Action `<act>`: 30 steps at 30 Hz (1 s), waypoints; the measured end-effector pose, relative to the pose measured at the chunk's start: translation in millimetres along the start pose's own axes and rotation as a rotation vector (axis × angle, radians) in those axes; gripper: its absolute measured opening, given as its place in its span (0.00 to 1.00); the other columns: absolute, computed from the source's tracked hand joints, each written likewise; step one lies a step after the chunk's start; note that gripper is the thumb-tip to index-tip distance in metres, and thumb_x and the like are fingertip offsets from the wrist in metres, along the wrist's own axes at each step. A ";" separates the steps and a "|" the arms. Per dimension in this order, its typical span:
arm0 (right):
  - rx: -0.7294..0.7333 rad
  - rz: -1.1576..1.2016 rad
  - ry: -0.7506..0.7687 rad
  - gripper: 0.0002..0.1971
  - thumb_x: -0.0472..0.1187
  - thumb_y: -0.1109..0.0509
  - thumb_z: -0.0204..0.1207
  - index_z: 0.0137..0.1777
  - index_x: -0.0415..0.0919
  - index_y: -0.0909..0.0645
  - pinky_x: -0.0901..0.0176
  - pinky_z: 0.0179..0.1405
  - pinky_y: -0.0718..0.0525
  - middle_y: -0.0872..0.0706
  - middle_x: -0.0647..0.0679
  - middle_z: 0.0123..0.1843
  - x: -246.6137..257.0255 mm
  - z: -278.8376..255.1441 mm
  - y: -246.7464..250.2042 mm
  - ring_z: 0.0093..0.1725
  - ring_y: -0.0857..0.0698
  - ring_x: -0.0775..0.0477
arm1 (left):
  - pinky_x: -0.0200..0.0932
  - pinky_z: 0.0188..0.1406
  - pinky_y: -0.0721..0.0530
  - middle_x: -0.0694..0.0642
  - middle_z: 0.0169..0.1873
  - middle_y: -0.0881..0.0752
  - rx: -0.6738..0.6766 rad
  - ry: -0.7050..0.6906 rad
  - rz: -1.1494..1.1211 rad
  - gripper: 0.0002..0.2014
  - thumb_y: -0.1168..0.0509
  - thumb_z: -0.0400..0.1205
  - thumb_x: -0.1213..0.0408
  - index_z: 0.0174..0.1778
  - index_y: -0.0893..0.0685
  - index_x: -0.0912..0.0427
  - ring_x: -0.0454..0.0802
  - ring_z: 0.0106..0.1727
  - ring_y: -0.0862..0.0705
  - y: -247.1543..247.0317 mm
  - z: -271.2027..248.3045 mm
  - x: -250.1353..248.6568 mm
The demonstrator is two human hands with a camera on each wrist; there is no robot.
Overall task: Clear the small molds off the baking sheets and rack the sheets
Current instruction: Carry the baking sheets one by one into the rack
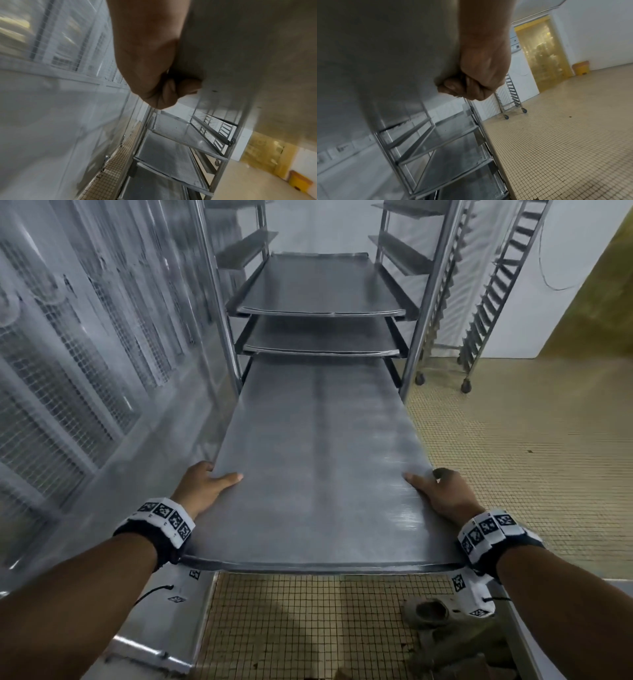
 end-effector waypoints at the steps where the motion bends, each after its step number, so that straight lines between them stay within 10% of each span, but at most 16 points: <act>1: 0.001 0.004 -0.002 0.24 0.63 0.25 0.75 0.51 0.40 0.17 0.58 0.34 0.23 0.14 0.50 0.42 -0.6 11.8 -1.1 0.38 0.17 0.53 | 0.39 0.41 0.22 0.38 0.25 0.14 -0.002 -0.009 -0.002 0.11 0.22 0.78 0.62 0.36 0.19 0.52 0.33 0.31 0.14 -4.8 6.8 -2.8; 6: 0.011 0.023 0.009 0.27 0.64 0.25 0.74 0.53 0.38 0.15 0.56 0.38 0.20 0.11 0.47 0.46 -7.1 63.0 -11.2 0.41 0.14 0.51 | 0.51 0.58 0.13 0.33 0.32 0.12 -0.010 -0.056 0.000 0.07 0.21 0.78 0.62 0.42 0.14 0.48 0.39 0.42 0.14 -22.2 48.7 5.8; 16: -0.002 0.063 -0.028 0.28 0.66 0.24 0.71 0.54 0.40 0.15 0.46 0.52 0.13 0.10 0.48 0.48 -7.3 129.6 -23.6 0.46 0.11 0.45 | 0.50 0.55 0.12 0.49 0.45 0.06 -0.016 -0.077 -0.037 0.04 0.19 0.75 0.57 0.40 0.07 0.48 0.50 0.49 0.07 -38.7 133.7 31.8; 21: -0.026 0.027 -0.047 0.31 0.69 0.25 0.70 0.56 0.41 0.16 0.47 0.51 0.14 0.11 0.48 0.49 3.8 166.1 -30.1 0.48 0.12 0.43 | 0.49 0.56 0.11 0.53 0.49 0.06 -0.001 -0.105 -0.075 0.15 0.20 0.76 0.60 0.56 0.09 0.61 0.48 0.50 0.07 -43.3 180.6 30.5; 30: -0.033 0.049 -0.042 0.30 0.66 0.25 0.72 0.59 0.39 0.17 0.52 0.45 0.16 0.11 0.47 0.50 26.3 227.6 -38.3 0.45 0.13 0.48 | 0.55 0.52 0.09 0.54 0.46 0.06 0.037 -0.069 -0.101 0.16 0.19 0.74 0.54 0.52 0.08 0.59 0.52 0.46 0.06 -48.7 255.5 24.0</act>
Point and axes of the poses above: each hand's wrist, its own z-axis towards the middle knuckle, its own y-axis out of the back of the hand, x = y × z, the point moved 7 cm from there along z, towards the middle knuckle
